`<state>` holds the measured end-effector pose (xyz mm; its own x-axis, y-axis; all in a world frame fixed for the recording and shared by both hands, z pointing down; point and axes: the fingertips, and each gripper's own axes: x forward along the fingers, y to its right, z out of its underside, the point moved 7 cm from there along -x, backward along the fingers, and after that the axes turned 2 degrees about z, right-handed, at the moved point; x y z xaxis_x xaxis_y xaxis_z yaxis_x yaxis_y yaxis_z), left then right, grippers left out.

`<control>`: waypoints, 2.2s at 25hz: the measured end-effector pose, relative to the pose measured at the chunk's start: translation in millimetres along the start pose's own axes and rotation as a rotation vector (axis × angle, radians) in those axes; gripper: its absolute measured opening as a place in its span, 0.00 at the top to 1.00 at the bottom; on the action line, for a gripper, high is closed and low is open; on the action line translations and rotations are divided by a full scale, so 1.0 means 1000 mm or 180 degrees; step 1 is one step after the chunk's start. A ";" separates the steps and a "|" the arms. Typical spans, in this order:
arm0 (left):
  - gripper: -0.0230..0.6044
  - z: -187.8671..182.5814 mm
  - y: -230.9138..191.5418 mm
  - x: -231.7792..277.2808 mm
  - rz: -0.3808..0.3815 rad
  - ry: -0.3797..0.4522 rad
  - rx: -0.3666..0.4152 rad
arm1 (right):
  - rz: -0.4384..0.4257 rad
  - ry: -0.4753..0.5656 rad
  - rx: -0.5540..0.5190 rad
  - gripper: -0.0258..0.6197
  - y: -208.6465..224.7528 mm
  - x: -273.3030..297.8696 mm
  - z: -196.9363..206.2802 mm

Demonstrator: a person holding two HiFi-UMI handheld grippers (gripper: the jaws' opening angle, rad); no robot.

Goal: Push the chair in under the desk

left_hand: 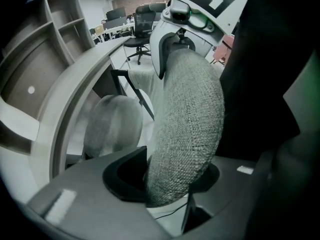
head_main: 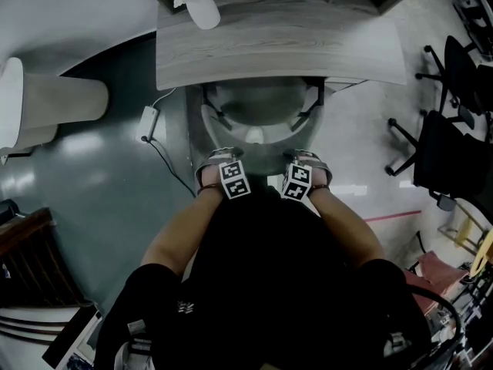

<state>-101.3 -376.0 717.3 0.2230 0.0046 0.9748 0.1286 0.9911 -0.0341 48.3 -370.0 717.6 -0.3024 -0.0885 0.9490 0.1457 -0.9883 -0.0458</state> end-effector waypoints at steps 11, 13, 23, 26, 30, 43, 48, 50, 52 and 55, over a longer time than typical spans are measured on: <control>0.66 -0.002 -0.045 0.000 -0.0062 0.0059 -0.0060 | 0.0003 0.0006 -0.0034 0.68 0.048 0.005 -0.008; 0.66 -0.001 -0.053 0.000 -0.0072 0.0069 -0.0060 | -0.0009 0.0022 -0.0043 0.68 0.054 0.006 -0.011; 0.66 -0.008 -0.062 0.002 -0.0005 0.0155 -0.0060 | -0.0020 -0.0021 -0.0095 0.67 0.070 0.008 -0.005; 0.66 -0.014 -0.065 0.004 -0.0014 0.0184 -0.0097 | 0.0012 -0.0044 -0.0096 0.66 0.077 0.008 -0.001; 0.66 -0.015 -0.064 0.004 -0.0038 0.0190 -0.0137 | 0.0031 -0.0037 -0.0100 0.66 0.077 0.007 0.000; 0.63 -0.012 -0.051 -0.006 -0.0405 0.0213 -0.0336 | 0.0277 -0.0014 0.0173 0.63 0.067 -0.003 0.004; 0.63 -0.011 -0.043 -0.027 -0.0527 0.0322 -0.0535 | 0.0404 0.0113 0.0386 0.63 0.061 -0.022 0.009; 0.63 -0.011 -0.040 -0.037 -0.0596 0.0367 -0.0601 | 0.0457 0.0173 0.0456 0.63 0.060 -0.029 0.011; 0.64 -0.012 -0.036 -0.048 -0.0659 0.0405 -0.0661 | 0.0509 0.0211 0.0506 0.63 0.058 -0.035 0.012; 0.66 -0.014 -0.026 -0.063 -0.0710 0.0514 -0.0795 | 0.0592 0.0301 0.0630 0.63 0.054 -0.049 0.017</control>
<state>-105.5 -403.5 653.8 0.3098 -0.2487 0.9177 0.4186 0.9023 0.1032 87.4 -416.6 673.6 -0.3385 -0.2863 0.8964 0.3852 -0.9113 -0.1456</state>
